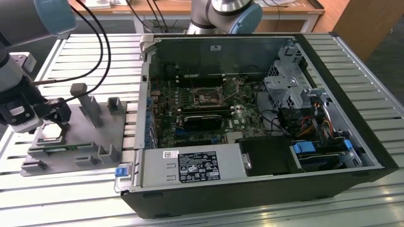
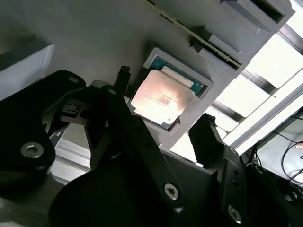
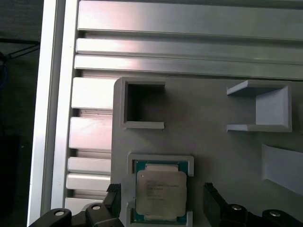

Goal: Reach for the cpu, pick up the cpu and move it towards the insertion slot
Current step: 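Pick up the cpu and move it towards the insertion slot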

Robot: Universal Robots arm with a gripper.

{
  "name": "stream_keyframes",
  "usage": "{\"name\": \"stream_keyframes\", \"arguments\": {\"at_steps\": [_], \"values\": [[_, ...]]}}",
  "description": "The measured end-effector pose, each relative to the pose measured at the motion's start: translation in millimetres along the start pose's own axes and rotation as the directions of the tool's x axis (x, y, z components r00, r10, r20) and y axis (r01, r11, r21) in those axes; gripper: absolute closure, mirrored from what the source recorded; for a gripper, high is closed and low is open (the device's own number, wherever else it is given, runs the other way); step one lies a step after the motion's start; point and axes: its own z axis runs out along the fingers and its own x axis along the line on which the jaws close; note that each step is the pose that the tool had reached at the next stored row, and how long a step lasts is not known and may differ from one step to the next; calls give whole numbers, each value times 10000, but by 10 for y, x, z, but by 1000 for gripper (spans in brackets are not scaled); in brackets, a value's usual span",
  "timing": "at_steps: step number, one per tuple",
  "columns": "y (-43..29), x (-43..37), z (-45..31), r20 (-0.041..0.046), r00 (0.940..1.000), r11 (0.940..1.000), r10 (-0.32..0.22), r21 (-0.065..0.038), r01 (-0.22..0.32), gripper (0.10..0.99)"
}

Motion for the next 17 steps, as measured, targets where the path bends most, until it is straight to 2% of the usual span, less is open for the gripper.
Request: {"name": "stream_keyframes", "arguments": {"at_steps": [7, 9, 10, 17], "values": [[-3, 0, 64, 43, 10000, 10000, -3, 2, 3, 306], [-3, 0, 66, 49, 10000, 10000, -2, 3, 2, 322], [-3, -1, 67, 57, 10000, 10000, -3, 3, 3, 392], [-3, 7, 75, 150, 9999, 10000, -8, 5, 7, 408]]}}
